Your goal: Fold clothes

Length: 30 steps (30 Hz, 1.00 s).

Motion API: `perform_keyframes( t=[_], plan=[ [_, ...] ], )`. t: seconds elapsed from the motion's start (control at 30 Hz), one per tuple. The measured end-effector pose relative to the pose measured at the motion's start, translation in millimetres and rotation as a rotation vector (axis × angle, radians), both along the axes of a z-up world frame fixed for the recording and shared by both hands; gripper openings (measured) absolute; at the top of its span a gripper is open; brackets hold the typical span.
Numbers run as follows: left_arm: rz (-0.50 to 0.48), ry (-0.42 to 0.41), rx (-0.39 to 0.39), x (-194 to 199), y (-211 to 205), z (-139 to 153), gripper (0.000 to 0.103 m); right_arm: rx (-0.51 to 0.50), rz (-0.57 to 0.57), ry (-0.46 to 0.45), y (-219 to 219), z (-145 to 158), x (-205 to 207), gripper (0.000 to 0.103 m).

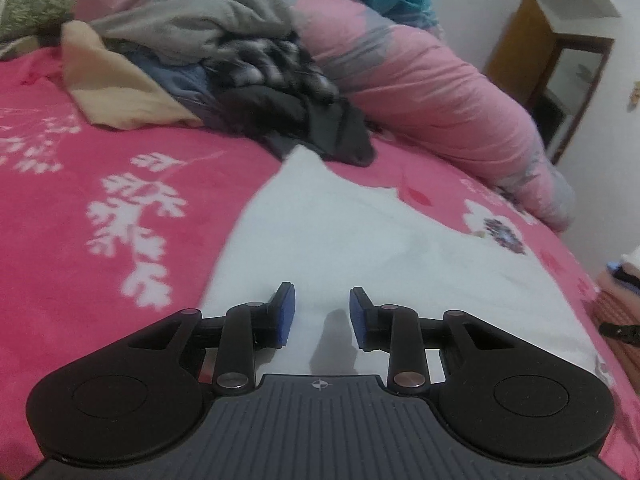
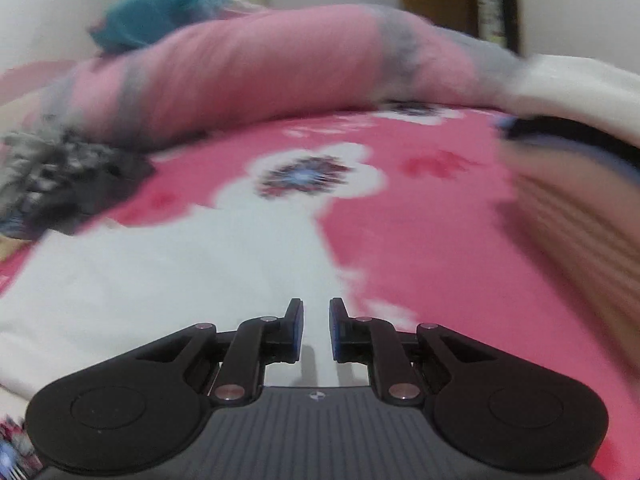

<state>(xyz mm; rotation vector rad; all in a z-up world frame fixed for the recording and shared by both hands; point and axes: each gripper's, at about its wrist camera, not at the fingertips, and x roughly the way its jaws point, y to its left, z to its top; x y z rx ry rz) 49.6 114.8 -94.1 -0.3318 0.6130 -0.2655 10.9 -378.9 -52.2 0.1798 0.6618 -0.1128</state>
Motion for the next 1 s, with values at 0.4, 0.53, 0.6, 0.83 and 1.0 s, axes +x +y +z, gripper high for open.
perform_keyframes(
  t=[0.4, 0.53, 0.6, 0.83, 1.0],
  plan=[
    [0.175, -0.094, 0.05, -19.0, 52.9, 20.7, 0.032, -0.018, -0.217, 0.02, 1.6, 17.0, -36.9, 0.011],
    [0.048, -0.167, 0.091, -15.3, 17.4, 40.3, 0.033, -0.014, -0.023, -0.072, 67.1, 33.8, -13.8, 0.011],
    [-0.02, -0.18, 0.108, -7.6, -6.2, 41.6, 0.033, 0.0, 0.065, -0.067, 100.6, 31.1, 5.3, 0.011],
    [-0.181, -0.112, 0.183, 45.1, -73.8, 24.7, 0.033, 0.031, 0.286, -0.025, 197.9, 10.9, 69.3, 0.011],
    [-0.161, -0.021, 0.22, 75.3, -70.1, -7.8, 0.03, 0.025, 0.204, 0.055, 177.9, -12.5, 94.5, 0.011]
  ],
)
